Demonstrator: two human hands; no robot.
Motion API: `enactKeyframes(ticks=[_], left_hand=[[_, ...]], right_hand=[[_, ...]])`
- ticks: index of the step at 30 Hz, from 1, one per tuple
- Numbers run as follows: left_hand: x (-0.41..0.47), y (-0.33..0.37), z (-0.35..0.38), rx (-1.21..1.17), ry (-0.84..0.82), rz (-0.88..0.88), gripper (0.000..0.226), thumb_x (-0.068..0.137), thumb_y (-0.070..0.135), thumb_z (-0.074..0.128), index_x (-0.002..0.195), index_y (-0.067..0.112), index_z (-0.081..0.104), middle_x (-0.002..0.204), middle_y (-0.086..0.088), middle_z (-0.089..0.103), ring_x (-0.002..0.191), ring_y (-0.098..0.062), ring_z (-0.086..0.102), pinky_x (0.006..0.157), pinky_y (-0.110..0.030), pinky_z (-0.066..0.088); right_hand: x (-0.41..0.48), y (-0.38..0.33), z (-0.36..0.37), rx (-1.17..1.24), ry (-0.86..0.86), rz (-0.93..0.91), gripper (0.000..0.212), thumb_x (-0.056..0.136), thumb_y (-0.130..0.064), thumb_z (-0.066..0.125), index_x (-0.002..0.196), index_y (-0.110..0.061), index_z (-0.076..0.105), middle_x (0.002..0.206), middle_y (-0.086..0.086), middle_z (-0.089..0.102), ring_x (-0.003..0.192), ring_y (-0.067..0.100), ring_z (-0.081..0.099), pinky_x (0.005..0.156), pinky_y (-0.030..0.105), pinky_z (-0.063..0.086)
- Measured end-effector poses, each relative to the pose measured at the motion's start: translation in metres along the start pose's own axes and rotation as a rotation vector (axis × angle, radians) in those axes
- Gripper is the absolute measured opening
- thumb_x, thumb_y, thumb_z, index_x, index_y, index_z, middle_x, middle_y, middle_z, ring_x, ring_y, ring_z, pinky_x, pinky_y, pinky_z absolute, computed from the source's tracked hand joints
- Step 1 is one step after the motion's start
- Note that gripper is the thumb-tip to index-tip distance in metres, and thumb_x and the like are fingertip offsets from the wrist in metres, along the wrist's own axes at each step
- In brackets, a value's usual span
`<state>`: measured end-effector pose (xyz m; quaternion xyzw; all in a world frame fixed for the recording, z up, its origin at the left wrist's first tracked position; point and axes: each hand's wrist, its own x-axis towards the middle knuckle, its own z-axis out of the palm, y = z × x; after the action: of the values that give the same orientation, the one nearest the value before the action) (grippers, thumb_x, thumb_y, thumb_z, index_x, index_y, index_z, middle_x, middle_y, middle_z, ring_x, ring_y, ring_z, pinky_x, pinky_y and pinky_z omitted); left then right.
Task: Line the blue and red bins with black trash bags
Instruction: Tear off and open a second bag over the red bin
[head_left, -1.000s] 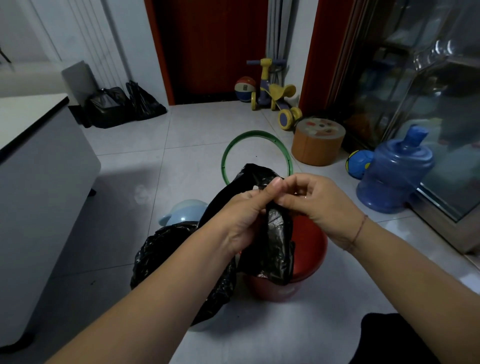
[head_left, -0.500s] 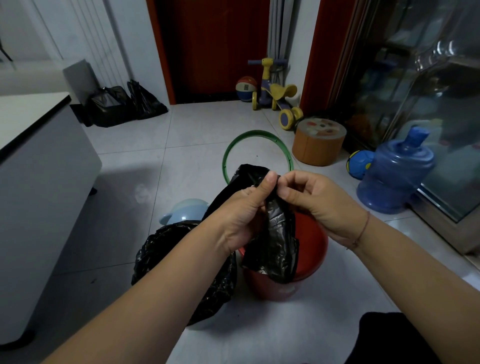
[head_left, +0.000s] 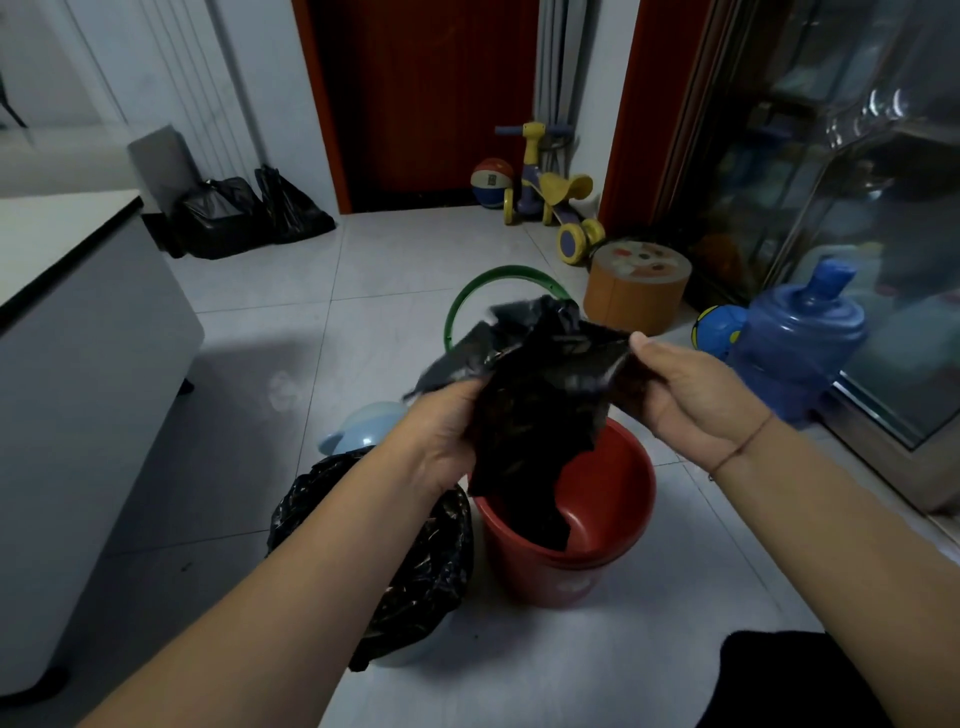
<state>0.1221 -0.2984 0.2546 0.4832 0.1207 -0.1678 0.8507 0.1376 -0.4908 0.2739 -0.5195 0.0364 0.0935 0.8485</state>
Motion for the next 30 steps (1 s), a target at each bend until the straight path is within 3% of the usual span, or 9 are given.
enactKeyframes(ticks=[3,9,14,17,19,21,23,26,30], left_hand=[[0.004,0.003,-0.004,-0.038,0.057,0.034,0.007,0.089,0.015,0.059,0.092,0.011,0.063,0.073,-0.005,0.069,0.065,-0.017,0.067,0.068,-0.033,0.058],[0.002,-0.002,0.005,-0.067,-0.006,0.029,0.008,0.088,0.012,0.058,0.084,0.011,0.064,0.065,-0.004,0.072,0.055,-0.014,0.069,0.049,-0.025,0.056],[-0.004,-0.002,0.011,0.054,-0.087,0.139,0.032,0.082,0.01,0.062,0.113,0.003,0.064,0.107,-0.018,0.07,0.098,-0.03,0.067,0.091,-0.039,0.053],[-0.005,-0.006,0.013,0.111,-0.118,0.09,0.016,0.087,0.008,0.055,0.093,0.002,0.069,0.087,-0.013,0.07,0.073,-0.016,0.07,0.07,-0.023,0.057],[-0.007,-0.01,0.016,0.091,-0.092,0.023,0.021,0.091,0.015,0.054,0.085,0.01,0.073,0.084,-0.01,0.072,0.068,-0.011,0.071,0.065,-0.022,0.056],[-0.009,-0.013,0.02,0.055,-0.048,-0.006,0.028,0.084,0.025,0.063,0.103,0.007,0.071,0.098,-0.013,0.072,0.085,-0.022,0.071,0.077,-0.031,0.057],[-0.01,-0.017,0.024,0.071,0.016,0.007,0.047,0.081,0.034,0.066,0.116,0.002,0.065,0.103,-0.017,0.071,0.092,-0.028,0.069,0.08,-0.035,0.056],[-0.01,-0.02,0.027,0.074,0.066,-0.031,0.056,0.087,0.051,0.055,0.114,0.003,0.065,0.105,-0.017,0.072,0.096,-0.027,0.069,0.082,-0.034,0.055],[-0.007,-0.019,0.028,0.196,0.146,0.015,0.07,0.086,0.065,0.044,0.11,0.004,0.067,0.102,-0.019,0.071,0.094,-0.03,0.068,0.079,-0.035,0.055]], right_hand=[[0.004,0.001,-0.005,0.113,0.118,0.125,0.026,0.1,-0.019,0.038,0.092,-0.004,0.058,0.064,0.005,0.066,0.053,0.013,0.063,0.052,0.021,0.055],[0.004,0.019,0.007,-0.082,0.04,0.064,0.049,0.092,-0.032,0.051,0.126,0.002,0.053,0.123,0.022,0.061,0.113,0.032,0.059,0.101,0.044,0.044],[-0.002,0.018,0.006,-0.438,-0.252,-0.22,0.053,0.07,-0.032,0.074,0.117,-0.017,0.054,0.112,0.01,0.067,0.105,0.022,0.065,0.087,0.035,0.052],[-0.003,0.023,0.01,-0.58,-0.216,-0.308,0.022,0.08,-0.015,0.069,0.101,-0.012,0.066,0.095,0.002,0.072,0.091,0.011,0.068,0.074,0.018,0.052],[-0.005,0.023,0.018,-0.558,-0.099,-0.257,0.016,0.085,-0.027,0.062,0.082,-0.012,0.068,0.071,-0.002,0.072,0.068,0.006,0.068,0.059,0.016,0.05],[-0.004,0.022,0.02,-0.631,0.002,-0.192,0.047,0.08,-0.056,0.052,0.067,-0.012,0.064,0.054,-0.004,0.066,0.051,0.003,0.063,0.047,0.013,0.045],[-0.001,0.024,0.019,-0.68,0.057,-0.087,0.057,0.082,-0.065,0.043,0.074,-0.014,0.066,0.066,0.0,0.07,0.062,0.006,0.066,0.053,0.016,0.048],[0.002,0.033,0.02,-0.35,0.088,0.149,0.056,0.09,-0.053,0.049,0.115,-0.005,0.063,0.117,0.018,0.066,0.107,0.031,0.063,0.092,0.04,0.051],[0.003,0.039,0.023,-0.073,0.065,0.438,0.042,0.092,-0.043,0.052,0.099,-0.006,0.071,0.101,0.019,0.071,0.088,0.032,0.068,0.082,0.039,0.056]])
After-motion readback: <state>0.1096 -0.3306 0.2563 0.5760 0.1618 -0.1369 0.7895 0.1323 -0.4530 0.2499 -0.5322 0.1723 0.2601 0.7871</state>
